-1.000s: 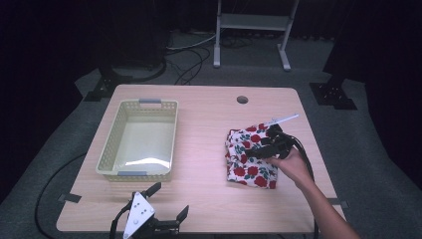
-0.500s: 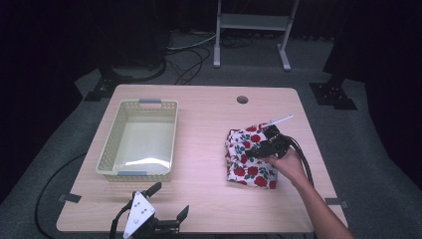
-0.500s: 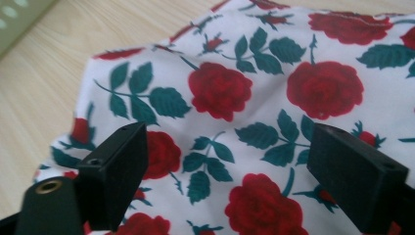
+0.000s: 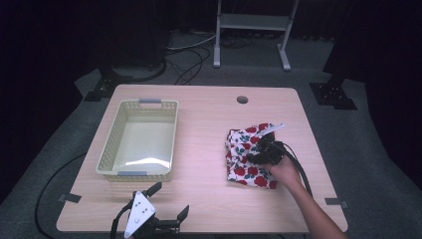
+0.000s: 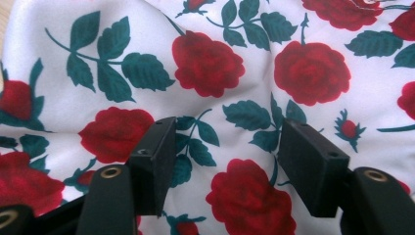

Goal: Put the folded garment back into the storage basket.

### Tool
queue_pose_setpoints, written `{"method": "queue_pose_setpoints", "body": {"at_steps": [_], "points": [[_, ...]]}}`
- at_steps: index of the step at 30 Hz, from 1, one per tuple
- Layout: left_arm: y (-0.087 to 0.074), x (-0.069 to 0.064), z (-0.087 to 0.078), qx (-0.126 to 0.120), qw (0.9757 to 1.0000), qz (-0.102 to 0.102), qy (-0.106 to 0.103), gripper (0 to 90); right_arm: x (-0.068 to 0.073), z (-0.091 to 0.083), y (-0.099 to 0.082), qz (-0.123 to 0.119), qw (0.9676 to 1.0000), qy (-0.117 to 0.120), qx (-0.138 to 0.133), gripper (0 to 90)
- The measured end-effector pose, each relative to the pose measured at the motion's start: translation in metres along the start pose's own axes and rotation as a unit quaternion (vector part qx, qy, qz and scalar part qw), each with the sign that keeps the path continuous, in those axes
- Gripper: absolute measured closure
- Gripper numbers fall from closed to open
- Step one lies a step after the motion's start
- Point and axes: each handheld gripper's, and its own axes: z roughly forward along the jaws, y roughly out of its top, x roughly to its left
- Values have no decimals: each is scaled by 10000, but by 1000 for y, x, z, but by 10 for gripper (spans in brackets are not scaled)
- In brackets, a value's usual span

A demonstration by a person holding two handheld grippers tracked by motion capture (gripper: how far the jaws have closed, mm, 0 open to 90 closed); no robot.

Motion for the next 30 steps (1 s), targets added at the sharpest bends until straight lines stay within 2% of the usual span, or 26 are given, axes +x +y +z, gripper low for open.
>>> {"method": "queue_pose_setpoints", "body": {"at_steps": [10, 11, 13, 23, 26, 30], "points": [[0, 3, 1, -9, 10000, -98, 6, 0, 2, -1, -2, -56, 9999, 98, -102, 538], [0, 3, 1, -11, 10000, -94, 1, 0, 1, -1, -2, -76, 9998, 131, -117, 584], [0, 2, 2, -10, 10000, -93, -12, 0, 0, -1, -1, -64, 9998, 145, -129, 609], [0, 4, 1, 0, 9999, -126, 1, 0, -3, 0, 3, 32, 9998, 174, -37, 757], [0, 4, 1, 11, 9999, -150, -17, 0, -4, 0, 3, 93, 9997, 222, -35, 760], [0, 4, 0, -23, 9998, -187, -30, 0, -12, -1, -1, 510, 9974, 483, -176, 767]]}}
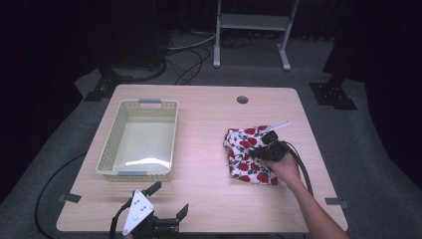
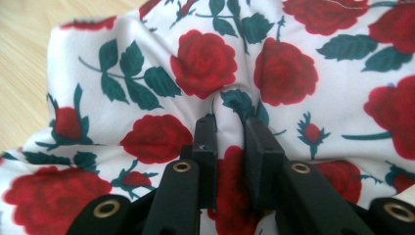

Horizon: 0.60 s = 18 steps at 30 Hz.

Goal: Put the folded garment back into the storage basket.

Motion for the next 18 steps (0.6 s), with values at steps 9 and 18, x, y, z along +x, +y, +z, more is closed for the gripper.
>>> {"method": "queue_pose_setpoints", "body": {"at_steps": [9, 18], "points": [[0, 2, -2, -67, 9999, -98, 22, 0, -8, -12, -4, 618, 9964, 346, -475, 772], [1, 3, -4, -88, 9998, -166, 12, 0, -14, -30, -6, 1004, 9883, 734, -881, 775]]}}
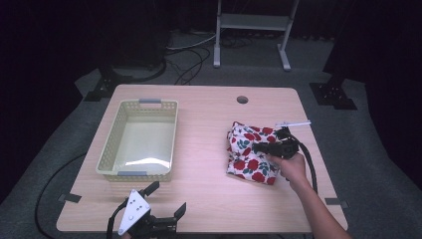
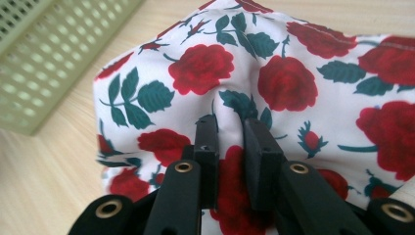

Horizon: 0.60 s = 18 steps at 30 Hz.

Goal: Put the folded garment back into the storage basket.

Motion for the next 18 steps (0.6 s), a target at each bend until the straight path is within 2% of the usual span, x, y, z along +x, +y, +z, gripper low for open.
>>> {"method": "queue_pose_setpoints", "body": {"at_steps": [4, 10, 18], "points": [[0, 1, 0, -16, 10000, -26, 8, 0, 0, -12, 2, 191, 9994, 188, -214, 775], [0, 2, -1, -53, 9999, -109, -7, 0, 3, -27, 2, 347, 9978, 375, -415, 775], [1, 2, -2, -71, 9999, -112, 5, 0, 6, -41, 2, 698, 9923, 574, -848, 775]]}}
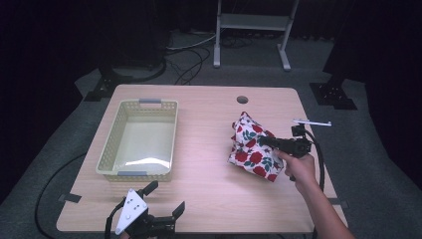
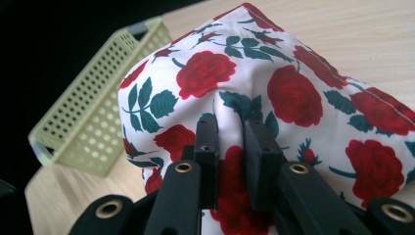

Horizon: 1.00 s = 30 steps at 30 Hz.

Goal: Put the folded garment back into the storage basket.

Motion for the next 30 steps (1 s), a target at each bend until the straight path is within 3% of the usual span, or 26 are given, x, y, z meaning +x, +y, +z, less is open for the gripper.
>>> {"method": "queue_pose_setpoints", "body": {"at_steps": [11, 20, 30], "points": [[-1, -3, 2, 45, 9999, 9, -104, 0, 9, -8, 1, 336, 9980, 301, -443, 775], [-1, 0, 1, 38, 9999, -49, -89, 0, 22, -12, 10, 308, 9964, 469, -639, 775], [-1, 1, 1, 27, 9999, -40, -90, 0, 31, -8, 20, 273, 9961, 533, -644, 775]]}}
